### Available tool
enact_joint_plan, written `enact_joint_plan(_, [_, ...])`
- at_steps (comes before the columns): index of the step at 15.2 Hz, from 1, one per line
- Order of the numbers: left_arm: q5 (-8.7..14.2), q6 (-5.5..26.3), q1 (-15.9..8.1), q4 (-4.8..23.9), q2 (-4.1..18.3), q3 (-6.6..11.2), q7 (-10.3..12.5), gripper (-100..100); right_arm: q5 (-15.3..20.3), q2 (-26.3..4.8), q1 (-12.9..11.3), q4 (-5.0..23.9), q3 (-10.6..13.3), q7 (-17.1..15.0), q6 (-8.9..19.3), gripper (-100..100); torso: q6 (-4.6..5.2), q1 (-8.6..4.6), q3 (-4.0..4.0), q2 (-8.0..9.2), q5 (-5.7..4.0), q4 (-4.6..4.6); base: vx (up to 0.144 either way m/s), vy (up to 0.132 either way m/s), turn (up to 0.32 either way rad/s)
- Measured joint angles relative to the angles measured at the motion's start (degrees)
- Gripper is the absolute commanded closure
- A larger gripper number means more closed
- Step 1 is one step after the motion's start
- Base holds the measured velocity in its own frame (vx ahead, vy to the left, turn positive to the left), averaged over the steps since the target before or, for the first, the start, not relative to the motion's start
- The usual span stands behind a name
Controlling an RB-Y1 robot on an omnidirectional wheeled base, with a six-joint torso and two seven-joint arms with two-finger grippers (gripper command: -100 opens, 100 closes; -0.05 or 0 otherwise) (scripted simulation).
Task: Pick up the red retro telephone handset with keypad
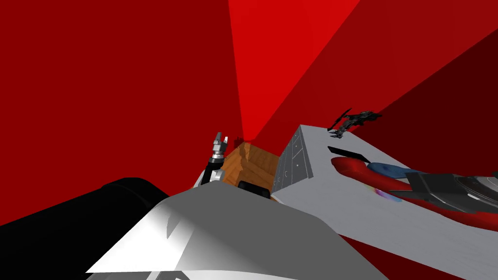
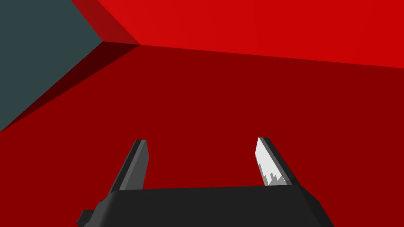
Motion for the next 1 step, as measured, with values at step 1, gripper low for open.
enact_joint_plan(1, [0.00, 0.00, 0.00, 0.00, 0.00, 0.00, 0.00, 0, -0.74, -0.51, 0.15, 0.78, 0.34, 0.18, 0.10, 100, -0.03, 0.04, 0.00, -0.01, 0.03, 0.01, -0.058, 0.001, 0.070])
